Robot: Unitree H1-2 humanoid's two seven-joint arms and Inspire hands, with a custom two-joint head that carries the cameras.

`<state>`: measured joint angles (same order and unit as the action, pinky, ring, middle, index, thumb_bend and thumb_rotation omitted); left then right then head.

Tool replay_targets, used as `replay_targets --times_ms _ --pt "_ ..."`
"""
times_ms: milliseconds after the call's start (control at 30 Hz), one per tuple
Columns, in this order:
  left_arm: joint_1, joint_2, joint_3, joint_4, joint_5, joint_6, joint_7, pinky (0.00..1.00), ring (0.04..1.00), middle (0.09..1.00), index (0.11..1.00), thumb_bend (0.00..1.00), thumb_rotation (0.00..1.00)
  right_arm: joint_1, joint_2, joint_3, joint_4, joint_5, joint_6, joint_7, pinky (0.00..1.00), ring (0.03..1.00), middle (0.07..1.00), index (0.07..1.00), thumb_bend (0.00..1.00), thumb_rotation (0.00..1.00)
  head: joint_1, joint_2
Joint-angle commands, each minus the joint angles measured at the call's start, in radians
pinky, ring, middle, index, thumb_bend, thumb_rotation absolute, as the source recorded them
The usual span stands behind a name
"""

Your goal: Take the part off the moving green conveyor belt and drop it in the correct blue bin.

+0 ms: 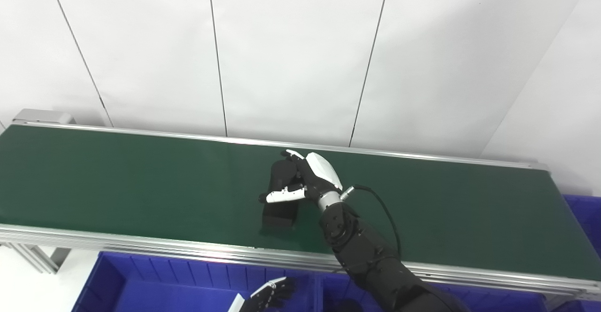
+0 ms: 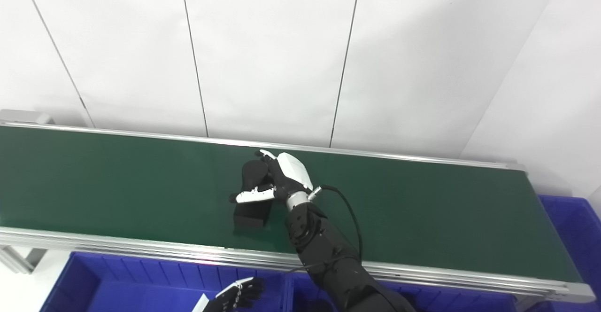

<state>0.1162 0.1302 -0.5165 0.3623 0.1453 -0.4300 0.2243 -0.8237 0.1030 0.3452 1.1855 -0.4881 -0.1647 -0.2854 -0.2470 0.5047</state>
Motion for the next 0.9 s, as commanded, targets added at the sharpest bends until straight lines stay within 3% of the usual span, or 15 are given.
replay_targets --times_ms 0,33,100,167,233,267,367,467,600,667,867 --pt "-0.016 0.005 -0.004 -0.037 -0.006 -0.04 0.01 0.74 0.778 0.799 0.799 0.8 1.0 -0.026 0.021 -0.011 0.005 0.022 -0.104 -0.063 0.48 0.557 0.56 0.608 0.54 0.02 0.0 0.004" --pt "-0.015 0.006 -0.003 -0.039 -0.011 -0.04 0.005 0.74 0.778 0.799 0.799 0.8 1.0 -0.023 0.021 -0.013 0.01 0.025 -0.119 -0.076 0.46 0.53 0.512 0.566 0.53 0.01 -0.001 0.005" --pt "-0.014 0.008 -0.003 -0.042 -0.012 -0.04 0.004 0.75 0.786 0.804 0.805 0.78 1.0 -0.014 0.021 -0.02 0.013 0.034 -0.144 -0.101 0.24 0.296 0.478 0.5 0.52 0.0 -0.001 0.007" --pt "-0.011 0.007 0.002 -0.044 -0.022 -0.04 -0.004 0.76 0.788 0.805 0.805 0.78 1.0 -0.007 0.021 -0.027 0.016 0.042 -0.165 -0.13 0.2 0.264 0.473 0.492 0.52 0.0 -0.002 0.007" --pt "-0.01 0.004 0.006 -0.043 -0.031 -0.04 -0.009 0.76 0.79 0.804 0.801 0.78 1.0 -0.001 0.022 -0.031 0.018 0.046 -0.18 -0.159 0.24 0.296 0.476 0.488 0.52 0.0 -0.004 0.009" --pt "-0.009 0.002 0.009 -0.043 -0.037 -0.04 -0.014 0.77 0.793 0.806 0.802 0.77 1.0 0.002 0.021 -0.031 0.019 0.045 -0.185 -0.172 0.26 0.32 0.433 0.499 0.51 0.0 -0.004 0.009" --pt "-0.008 -0.001 0.015 -0.042 -0.046 -0.04 -0.021 0.8 0.804 0.813 0.808 0.76 1.0 0.014 0.017 -0.028 0.006 0.04 -0.188 -0.198 0.36 0.4 0.5 0.515 0.51 0.0 -0.006 0.01" --pt "-0.006 -0.008 0.026 -0.041 -0.055 -0.04 -0.03 0.83 0.812 0.814 0.809 0.76 1.0 0.036 0.011 -0.031 -0.016 0.044 -0.214 -0.221 0.3 0.371 0.467 0.539 0.5 0.0 -0.009 0.014" --pt "-0.008 -0.014 0.039 -0.036 -0.063 -0.04 -0.049 0.83 0.813 0.81 0.808 0.76 1.0 0.086 -0.001 -0.045 -0.089 0.052 -0.234 -0.238 0.34 0.39 0.504 0.528 0.51 0.0 -0.014 0.025" --pt "-0.01 -0.016 0.044 -0.033 -0.069 -0.04 -0.063 0.85 0.82 0.813 0.813 0.75 1.0 0.123 -0.009 -0.056 -0.157 0.058 -0.237 -0.231 0.39 0.416 0.527 0.508 0.51 0.0 -0.015 0.036" --pt "-0.009 -0.011 0.047 -0.042 -0.054 -0.04 -0.063 0.86 0.828 0.816 0.822 0.76 1.0 0.318 -0.05 -0.094 -0.562 0.072 -0.166 -0.158 0.43 0.444 0.55 0.478 0.51 0.0 -0.022 0.086"
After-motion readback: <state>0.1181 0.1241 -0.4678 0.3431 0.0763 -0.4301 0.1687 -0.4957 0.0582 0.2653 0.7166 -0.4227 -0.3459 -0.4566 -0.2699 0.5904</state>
